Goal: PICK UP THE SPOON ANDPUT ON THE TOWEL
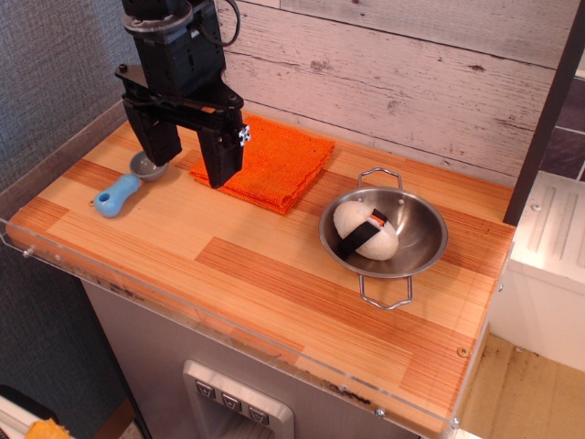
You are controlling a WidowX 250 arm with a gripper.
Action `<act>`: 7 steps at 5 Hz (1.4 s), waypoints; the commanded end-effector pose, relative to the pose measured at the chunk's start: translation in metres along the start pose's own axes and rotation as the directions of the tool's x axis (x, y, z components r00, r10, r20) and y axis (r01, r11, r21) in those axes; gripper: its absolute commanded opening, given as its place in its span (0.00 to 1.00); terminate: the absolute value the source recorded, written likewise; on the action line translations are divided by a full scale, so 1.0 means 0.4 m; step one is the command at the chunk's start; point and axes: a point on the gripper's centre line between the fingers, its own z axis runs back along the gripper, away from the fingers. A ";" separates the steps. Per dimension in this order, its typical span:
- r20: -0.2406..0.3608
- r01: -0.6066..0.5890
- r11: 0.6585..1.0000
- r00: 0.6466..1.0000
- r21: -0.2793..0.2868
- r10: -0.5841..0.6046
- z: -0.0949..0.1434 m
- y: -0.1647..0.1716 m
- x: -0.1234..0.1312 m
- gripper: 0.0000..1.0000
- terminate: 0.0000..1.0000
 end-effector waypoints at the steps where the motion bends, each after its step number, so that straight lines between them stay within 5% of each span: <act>1: 0.000 0.000 1.000 1.000 0.000 0.000 0.000 0.000 0.000 1.00 0.00; 3: 0.023 -0.041 0.999 0.999 0.024 0.041 -0.024 0.151 -0.019 1.00 0.00; 4: 0.029 -0.052 0.994 0.998 0.098 0.050 -0.029 0.229 -0.024 1.00 0.00; 7: 0.033 -0.124 0.980 0.992 0.152 0.121 -0.151 0.298 -0.019 1.00 0.00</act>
